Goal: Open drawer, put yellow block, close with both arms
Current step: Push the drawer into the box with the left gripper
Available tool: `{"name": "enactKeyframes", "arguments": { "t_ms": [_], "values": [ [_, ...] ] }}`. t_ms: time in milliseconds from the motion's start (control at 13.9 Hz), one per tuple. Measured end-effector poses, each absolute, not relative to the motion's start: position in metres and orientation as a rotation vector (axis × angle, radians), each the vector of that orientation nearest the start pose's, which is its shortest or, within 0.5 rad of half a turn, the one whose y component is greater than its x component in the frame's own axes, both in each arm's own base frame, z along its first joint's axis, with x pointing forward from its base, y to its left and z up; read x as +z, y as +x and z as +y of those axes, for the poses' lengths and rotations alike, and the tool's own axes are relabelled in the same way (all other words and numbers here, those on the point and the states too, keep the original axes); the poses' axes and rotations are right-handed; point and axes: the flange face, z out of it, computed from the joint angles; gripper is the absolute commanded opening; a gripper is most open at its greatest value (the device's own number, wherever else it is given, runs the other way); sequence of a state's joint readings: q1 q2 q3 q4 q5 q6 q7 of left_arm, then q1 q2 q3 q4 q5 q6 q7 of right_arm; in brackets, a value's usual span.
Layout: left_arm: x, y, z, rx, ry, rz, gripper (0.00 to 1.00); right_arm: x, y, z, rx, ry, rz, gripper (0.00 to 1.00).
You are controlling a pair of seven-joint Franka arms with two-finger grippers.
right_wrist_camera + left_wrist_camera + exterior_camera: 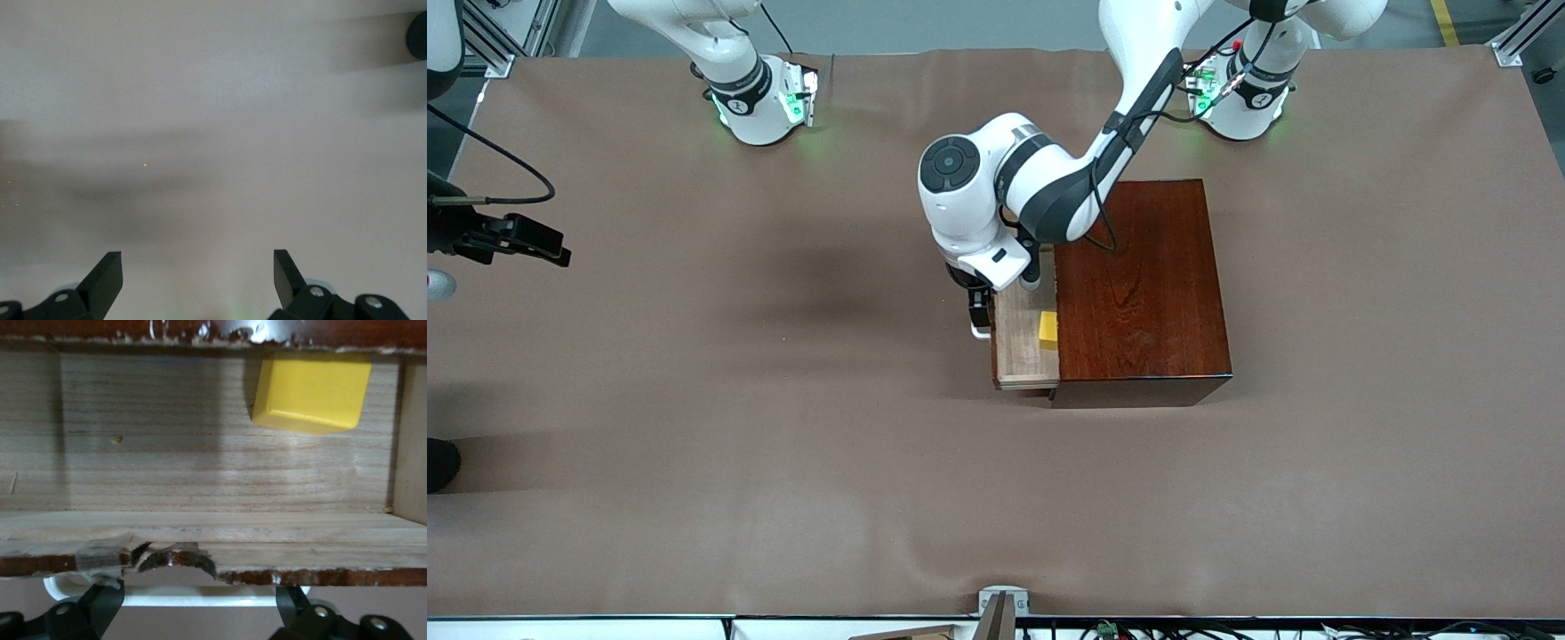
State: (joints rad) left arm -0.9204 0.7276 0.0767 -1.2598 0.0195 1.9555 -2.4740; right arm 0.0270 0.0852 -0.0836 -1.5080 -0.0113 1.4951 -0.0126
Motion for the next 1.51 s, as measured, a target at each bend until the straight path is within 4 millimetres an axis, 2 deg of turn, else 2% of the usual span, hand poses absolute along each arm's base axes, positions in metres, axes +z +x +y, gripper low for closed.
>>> {"name": "enactKeyframes", "arguments": {
  "t_ms": [360,721,1081,1225,1297,1514],
  "values": [
    [0.325,0.488,-0.548,0.15,2.224,2.345,1.0,0.599,0.571,-0.037,0.157,-3.153,0.083,1.0],
    [0.314,0.507,-0.504,0.245,2.24,2.524,1.0,0.599,0.571,-0.037,0.159,-3.154,0.085,1.0],
    [0.315,0.505,-0.503,0.29,2.258,2.521,1.0,0.599,0.571,-0.037,0.16,-3.154,0.085,1.0],
    [0.334,0.504,-0.504,0.28,2.244,2.504,1.0,0.598,0.571,-0.037,0.16,-3.154,0.085,1.0],
    [0.355,0.505,-0.503,0.274,2.221,2.487,1.0,0.598,0.571,-0.037,0.161,-3.154,0.085,1.0],
    [0.442,0.506,-0.488,0.234,2.199,2.379,1.0,0.598,0.57,-0.038,0.161,-3.154,0.085,1.0]
  ]
}}
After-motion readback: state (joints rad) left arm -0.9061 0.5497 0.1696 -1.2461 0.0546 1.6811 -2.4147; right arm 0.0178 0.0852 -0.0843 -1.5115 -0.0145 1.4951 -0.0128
